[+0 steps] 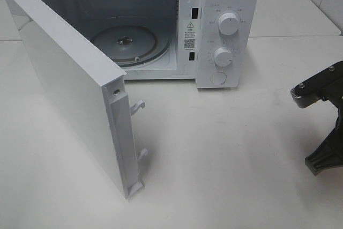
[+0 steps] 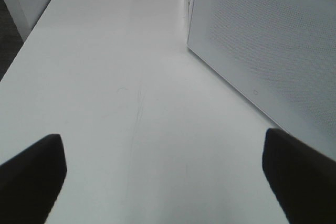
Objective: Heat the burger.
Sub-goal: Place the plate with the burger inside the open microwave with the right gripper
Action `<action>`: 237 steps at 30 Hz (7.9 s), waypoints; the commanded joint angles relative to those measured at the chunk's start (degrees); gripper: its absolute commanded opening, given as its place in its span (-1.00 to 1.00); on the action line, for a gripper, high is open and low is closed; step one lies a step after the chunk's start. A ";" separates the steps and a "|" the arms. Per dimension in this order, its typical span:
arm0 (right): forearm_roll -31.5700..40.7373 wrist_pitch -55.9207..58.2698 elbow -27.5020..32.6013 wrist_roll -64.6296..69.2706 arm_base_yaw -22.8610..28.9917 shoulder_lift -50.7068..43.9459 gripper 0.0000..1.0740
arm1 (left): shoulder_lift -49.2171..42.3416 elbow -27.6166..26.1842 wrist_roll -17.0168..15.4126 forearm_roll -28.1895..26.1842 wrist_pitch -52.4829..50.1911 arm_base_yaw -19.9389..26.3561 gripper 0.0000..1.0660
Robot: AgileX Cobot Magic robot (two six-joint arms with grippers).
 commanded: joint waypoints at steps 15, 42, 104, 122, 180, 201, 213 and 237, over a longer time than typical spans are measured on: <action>-3.27 4.30 0.17 -1.49 14.21 -0.63 -1.00 | -1.15 0.11 0.17 -0.40 -0.86 -0.29 0.74; -8.14 2.92 0.17 -11.97 31.05 -0.63 -1.00 | -1.15 0.11 0.17 -0.40 -0.86 -0.29 0.74; 15.18 -34.32 -1.03 -98.20 10.43 -0.63 -1.00 | -1.15 0.11 0.17 -0.40 -0.86 -0.29 0.74; 41.20 -36.44 -1.78 -131.55 2.29 -0.63 -1.00 | -1.15 0.11 0.17 -0.40 -0.86 -0.29 0.74; 39.99 -33.35 -23.26 -131.72 5.04 16.79 -1.00 | -1.15 0.11 0.17 -0.34 -0.86 -0.29 0.74; 38.16 -27.56 -38.04 -131.78 5.04 26.41 -1.00 | -1.15 0.11 0.17 -0.34 -0.86 -0.29 0.74; 37.99 -24.87 -46.29 -131.55 5.04 32.03 -1.00 | -1.15 0.11 0.17 -0.34 -0.86 -0.29 0.74; 32.83 -22.17 -62.62 -122.21 5.04 43.60 -1.00 | -1.09 0.11 0.23 -0.34 -0.86 -0.29 0.74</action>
